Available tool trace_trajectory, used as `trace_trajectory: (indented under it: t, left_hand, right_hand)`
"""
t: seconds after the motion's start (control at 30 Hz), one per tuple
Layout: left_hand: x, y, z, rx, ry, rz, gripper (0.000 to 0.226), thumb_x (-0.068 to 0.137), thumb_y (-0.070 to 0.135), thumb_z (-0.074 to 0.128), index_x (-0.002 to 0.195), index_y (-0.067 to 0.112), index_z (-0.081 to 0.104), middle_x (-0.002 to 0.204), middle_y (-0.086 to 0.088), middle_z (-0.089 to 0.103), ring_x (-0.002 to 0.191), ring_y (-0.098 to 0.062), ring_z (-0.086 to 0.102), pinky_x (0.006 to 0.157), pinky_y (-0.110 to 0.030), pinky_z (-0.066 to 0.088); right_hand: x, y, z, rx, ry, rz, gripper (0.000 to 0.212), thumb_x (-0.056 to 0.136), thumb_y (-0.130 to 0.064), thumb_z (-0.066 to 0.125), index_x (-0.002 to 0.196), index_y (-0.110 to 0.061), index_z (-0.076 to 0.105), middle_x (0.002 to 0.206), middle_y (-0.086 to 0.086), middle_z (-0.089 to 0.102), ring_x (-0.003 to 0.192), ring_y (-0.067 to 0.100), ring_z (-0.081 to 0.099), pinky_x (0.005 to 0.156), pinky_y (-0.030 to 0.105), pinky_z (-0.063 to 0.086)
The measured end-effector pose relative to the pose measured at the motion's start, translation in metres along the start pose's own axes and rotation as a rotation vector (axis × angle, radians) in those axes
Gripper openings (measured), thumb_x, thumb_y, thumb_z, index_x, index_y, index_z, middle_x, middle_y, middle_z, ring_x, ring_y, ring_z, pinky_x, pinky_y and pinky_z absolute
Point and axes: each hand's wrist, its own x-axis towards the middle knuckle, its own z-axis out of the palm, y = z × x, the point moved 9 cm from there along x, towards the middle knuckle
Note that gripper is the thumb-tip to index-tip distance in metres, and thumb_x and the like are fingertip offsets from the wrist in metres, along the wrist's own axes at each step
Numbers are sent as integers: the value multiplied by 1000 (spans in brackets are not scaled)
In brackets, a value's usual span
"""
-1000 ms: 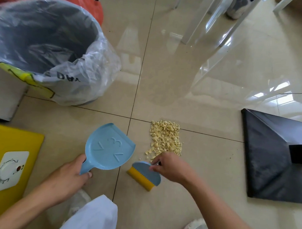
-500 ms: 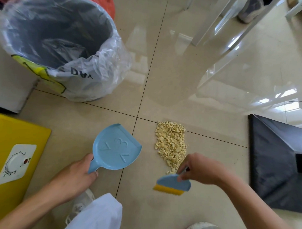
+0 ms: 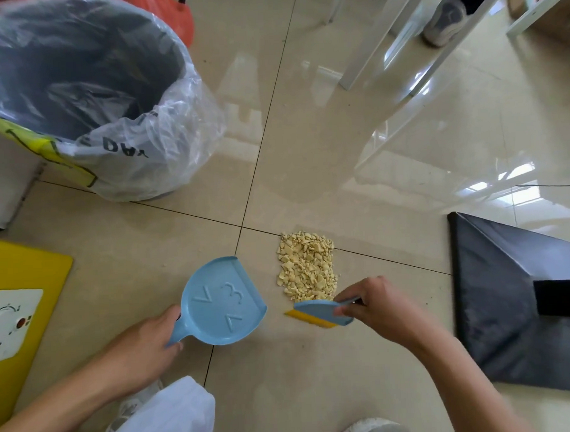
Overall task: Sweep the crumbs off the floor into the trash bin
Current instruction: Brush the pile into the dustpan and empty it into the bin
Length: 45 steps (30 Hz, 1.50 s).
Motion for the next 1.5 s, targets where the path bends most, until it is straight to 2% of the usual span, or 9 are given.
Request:
trace_trajectory:
  t: [0.17, 0.33, 0.43, 0.63, 1.0, 1.13, 1.23, 1.33, 1.5]
  left_hand:
    - [18, 11, 8, 74, -18, 39, 41, 96, 35, 54, 135, 34, 40, 94, 11, 57, 84, -17, 57, 63, -21, 41]
    - [35, 38, 11, 243, -14, 59, 37, 95, 41, 46, 131, 33, 39, 93, 5, 61, 82, -24, 58, 71, -34, 49]
    - [44, 62, 11, 352, -22, 89, 33, 94, 37, 43, 126, 30, 46, 104, 2, 69, 90, -28, 62, 71, -34, 47]
    - [52, 96, 13, 533, -65, 88, 31, 92, 26, 41, 119, 26, 57, 113, 3, 71, 103, -30, 67, 70, -32, 41]
    - [48, 93, 14, 559, -95, 69, 32, 96, 25, 43, 123, 22, 61, 121, -3, 71, 110, -29, 67, 75, -33, 43]
    - [46, 88, 17, 526, -97, 70, 35, 94, 23, 42, 126, 19, 55, 125, -7, 68, 113, -32, 65, 80, -34, 46]
    - [42, 77, 21, 474, -108, 50, 34, 94, 27, 41, 125, 19, 53, 126, -7, 68, 111, -32, 65, 77, -34, 44]
    - [35, 62, 24, 410, -115, 29, 36, 92, 35, 42, 124, 22, 55, 125, -4, 69, 111, -30, 65, 82, -35, 50]
    - [23, 39, 27, 316, -148, -55, 38, 89, 43, 47, 123, 26, 54, 122, 0, 69, 110, -27, 66, 89, -35, 54]
  right_hand:
    - [-23, 43, -40, 44, 319, 225, 18, 92, -39, 59, 80, -30, 70, 69, -6, 69, 59, 15, 64, 54, 34, 50]
    - [-18, 53, -9, -73, 320, 447, 30, 96, -34, 44, 78, -16, 61, 74, 7, 62, 69, 33, 58, 60, 35, 48]
    - [-7, 36, 10, -41, 331, 428, 30, 98, -33, 42, 82, -15, 60, 77, 7, 57, 71, 33, 54, 61, 35, 43]
    - [6, 0, 18, 26, 356, 351, 32, 98, -33, 43, 80, -13, 60, 78, 12, 64, 75, 36, 61, 64, 39, 50]
    - [-14, -88, 41, 94, 240, 62, 35, 100, -38, 45, 74, -16, 54, 63, 1, 55, 64, 26, 55, 56, 38, 38]
    - [-36, -94, 36, 147, 270, -11, 32, 100, -40, 47, 78, -19, 59, 58, -2, 53, 54, 17, 49, 49, 30, 35]
    - [-45, -77, 13, 170, 351, 27, 25, 99, -38, 52, 92, -22, 70, 67, -1, 70, 59, 14, 61, 56, 34, 48]
    - [-44, -45, -17, 77, 454, 126, 24, 99, -34, 53, 99, -19, 71, 67, 4, 70, 63, 22, 63, 58, 38, 51]
    - [-10, 3, -52, -62, 541, 279, 29, 100, -32, 46, 80, -16, 61, 67, 8, 59, 71, 34, 54, 55, 37, 40]
